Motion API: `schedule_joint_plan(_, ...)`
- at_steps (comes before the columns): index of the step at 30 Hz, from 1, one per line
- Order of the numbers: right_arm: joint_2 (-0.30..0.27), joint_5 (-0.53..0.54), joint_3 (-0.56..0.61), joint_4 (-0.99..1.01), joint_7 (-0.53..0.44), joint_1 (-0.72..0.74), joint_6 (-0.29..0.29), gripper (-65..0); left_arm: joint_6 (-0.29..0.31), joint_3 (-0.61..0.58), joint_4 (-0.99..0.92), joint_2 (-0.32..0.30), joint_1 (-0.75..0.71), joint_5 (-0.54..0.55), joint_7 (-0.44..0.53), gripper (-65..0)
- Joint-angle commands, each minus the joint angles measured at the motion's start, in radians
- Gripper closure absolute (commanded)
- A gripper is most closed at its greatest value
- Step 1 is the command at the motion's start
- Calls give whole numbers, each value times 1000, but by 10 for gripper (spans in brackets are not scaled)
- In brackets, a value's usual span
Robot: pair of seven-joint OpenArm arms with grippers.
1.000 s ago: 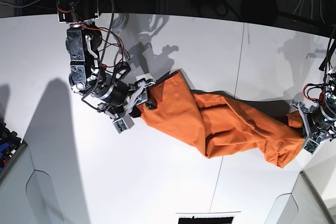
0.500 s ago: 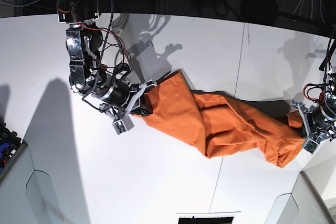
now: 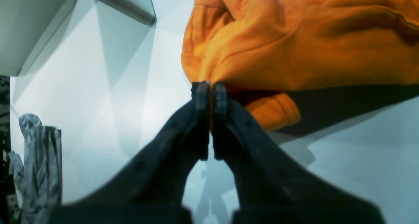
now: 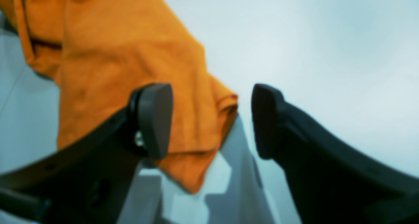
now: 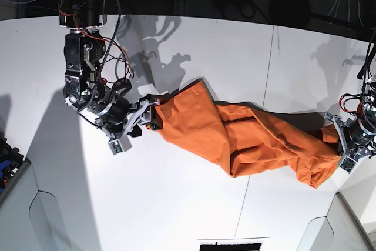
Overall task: Layout the t-shirt on the table in an organized manner, then fold the t-shirt properly
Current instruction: 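Release the shirt with both grippers and lift them away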
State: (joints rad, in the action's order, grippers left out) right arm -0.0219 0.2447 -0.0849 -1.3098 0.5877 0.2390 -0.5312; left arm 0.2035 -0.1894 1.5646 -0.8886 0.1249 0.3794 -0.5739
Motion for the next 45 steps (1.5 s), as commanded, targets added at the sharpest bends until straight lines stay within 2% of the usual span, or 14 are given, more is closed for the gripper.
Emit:
schedule_joint_plan(1, 0, 36, 0, -19, -23, 13, -6, -375, -8, 14, 11, -22, 19, 3, 25, -31)
schedule_joint_plan(4, 3, 66, 1, -19, -26, -3, -8, -375, -8, 14, 11, -10, 19, 5, 27, -31)
schedule_joint_plan(13, 3, 47, 8, -18, -72, -18, -7, -370, -8, 14, 11, 19, 19, 5, 27, -31)
schedule_joint_plan(14, 3, 46, 8, -18, -72, -18, -7, -350, -8, 14, 11, 19, 19, 5, 27, -31)
schedule_joint_plan(18, 3, 47, 8, -18, -72, -19, -7, -178, -8, 14, 11, 19, 19, 4, 27, -31)
schedule_joint_plan(19, 3, 48, 8, -18, -72, -19, -6, -153, -8, 14, 11, 19, 19, 2, 27, -31)
schedule_joint_plan(27, 3, 47, 8, -16, -72, -24, 5, -136, -8, 14, 11, 19, 19, -6, 24, -31)
schedule_joint_plan(30, 3, 49, 8, -16, -72, -32, 4, -12, -8, 14, 11, 19, 19, -6, 24, -31)
schedule_joint_plan(31, 3, 51, 8, -16, -72, -32, 4, 0, -8, 14, 11, 19, 19, -6, 24, -31)
schedule_joint_plan(37, 0, 52, 7, -21, -114, -14, 3, 0, -8, 14, 10, 18, 19, -13, 23, -31)
schedule_joint_plan(41, -1, 53, -8, -55, -112, 39, -4, 0, -8, 14, -27, 14, 19, -76, 23, -31)
schedule_joint_plan(45, -39, 51, -21, -92, -79, 116, -3, 0, -8, 14, -109, -2, 19, -77, 25, -31)
